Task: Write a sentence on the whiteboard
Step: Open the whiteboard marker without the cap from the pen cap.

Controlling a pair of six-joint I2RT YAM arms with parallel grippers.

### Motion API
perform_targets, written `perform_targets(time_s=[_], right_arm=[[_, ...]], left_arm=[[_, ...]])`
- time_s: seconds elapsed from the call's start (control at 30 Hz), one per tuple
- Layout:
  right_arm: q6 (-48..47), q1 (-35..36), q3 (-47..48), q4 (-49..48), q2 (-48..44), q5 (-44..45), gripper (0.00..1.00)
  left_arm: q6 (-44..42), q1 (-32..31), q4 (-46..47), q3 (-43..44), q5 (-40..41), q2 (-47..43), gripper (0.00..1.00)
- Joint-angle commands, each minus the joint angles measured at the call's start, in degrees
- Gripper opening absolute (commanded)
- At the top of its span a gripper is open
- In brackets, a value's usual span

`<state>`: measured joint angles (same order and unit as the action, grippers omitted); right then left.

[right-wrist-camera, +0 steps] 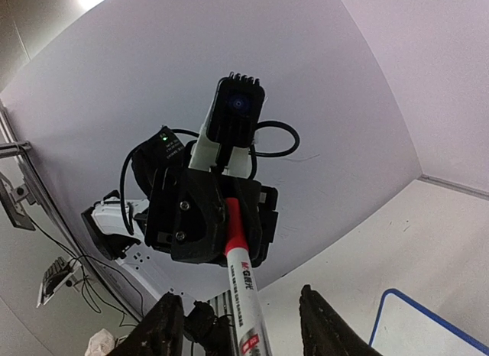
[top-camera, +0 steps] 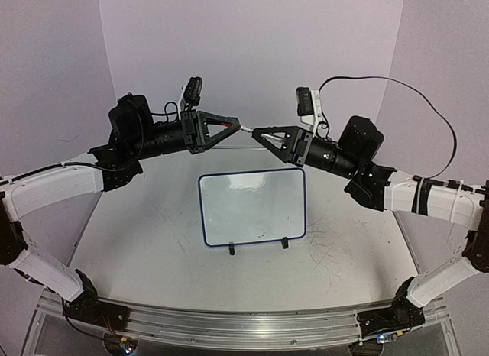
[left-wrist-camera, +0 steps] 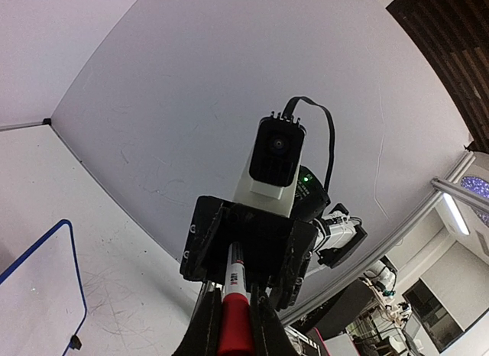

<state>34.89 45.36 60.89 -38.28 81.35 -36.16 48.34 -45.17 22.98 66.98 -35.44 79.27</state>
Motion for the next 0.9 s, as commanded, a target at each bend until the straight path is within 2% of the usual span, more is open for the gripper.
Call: perform_targets(time_s=[0.0, 0.07, 0.17, 0.33, 0.47, 0.6, 0.87], right_arm=[[-0.5, 0.1, 3.5, -0.7, 0.6, -1.6, 0.39], [0.1, 0.1, 3.7, -0.9, 1.0, -2.0, 0.31], [0.8, 0.1, 3.7, -1.7, 1.2, -2.4, 0.25], [1.5, 0.2, 3.6, -3.2, 1.5, -2.9, 0.10], [2.0, 0.1, 4.4, -3.8, 2.6, -4.8, 0.16], [2.9, 0.1, 4.4, -5.1, 3.2, -5.3, 0.18], [4.8, 0.1, 3.7, -8.9, 3.6, -5.3, 0.12]], left_arm=[[0.5, 0.2, 3.7, 0.1, -1.8, 0.2, 0.00], [0.5, 0.2, 3.7, 0.0, -2.0, 0.3, 0.00], [0.6, 0.2, 3.7, 0.0, -2.1, 0.3, 0.00], [0.6, 0.2, 3.8, -0.2, -1.9, 0.1, 0.00], [0.7, 0.2, 4.0, -0.2, -2.0, 0.0, 0.00], [0.9, 0.2, 4.1, -0.4, -2.2, -0.1, 0.00], [1.1, 0.2, 4.2, -0.9, -2.4, -0.3, 0.00]])
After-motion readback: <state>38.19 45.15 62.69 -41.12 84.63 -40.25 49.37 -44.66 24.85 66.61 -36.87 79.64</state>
